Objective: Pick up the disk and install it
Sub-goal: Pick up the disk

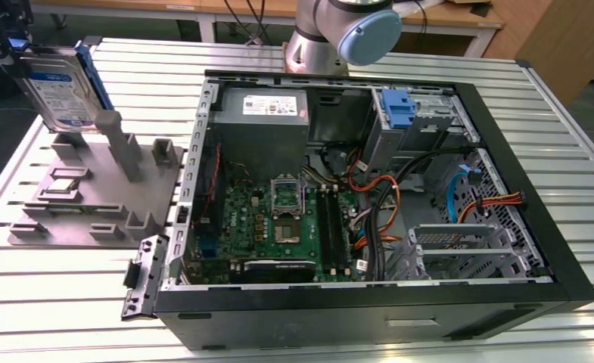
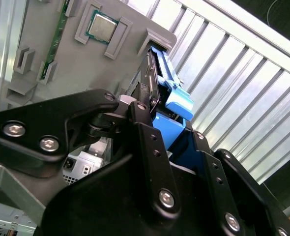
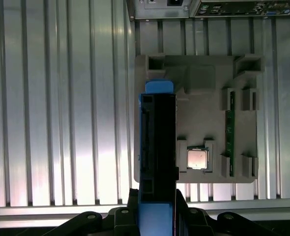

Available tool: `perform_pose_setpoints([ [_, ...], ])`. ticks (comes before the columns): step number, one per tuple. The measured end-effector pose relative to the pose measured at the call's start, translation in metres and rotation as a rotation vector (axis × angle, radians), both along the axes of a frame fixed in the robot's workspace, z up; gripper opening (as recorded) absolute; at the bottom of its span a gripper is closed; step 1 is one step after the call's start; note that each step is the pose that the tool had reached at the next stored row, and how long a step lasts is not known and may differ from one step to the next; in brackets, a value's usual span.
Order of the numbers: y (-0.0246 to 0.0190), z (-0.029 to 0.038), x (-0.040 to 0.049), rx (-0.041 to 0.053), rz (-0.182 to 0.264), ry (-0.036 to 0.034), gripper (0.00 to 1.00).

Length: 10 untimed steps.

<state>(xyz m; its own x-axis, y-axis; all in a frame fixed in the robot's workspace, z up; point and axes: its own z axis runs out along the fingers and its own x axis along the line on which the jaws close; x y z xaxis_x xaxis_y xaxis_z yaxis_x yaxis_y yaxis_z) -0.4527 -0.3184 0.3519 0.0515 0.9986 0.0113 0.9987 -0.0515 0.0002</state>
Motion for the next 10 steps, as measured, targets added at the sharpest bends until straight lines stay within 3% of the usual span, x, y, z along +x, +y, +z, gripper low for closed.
perform_pose_setpoints([
  [10, 0.0000, 0.0018, 0.0000, 0.0000, 0.000, 0.0000, 0.36],
])
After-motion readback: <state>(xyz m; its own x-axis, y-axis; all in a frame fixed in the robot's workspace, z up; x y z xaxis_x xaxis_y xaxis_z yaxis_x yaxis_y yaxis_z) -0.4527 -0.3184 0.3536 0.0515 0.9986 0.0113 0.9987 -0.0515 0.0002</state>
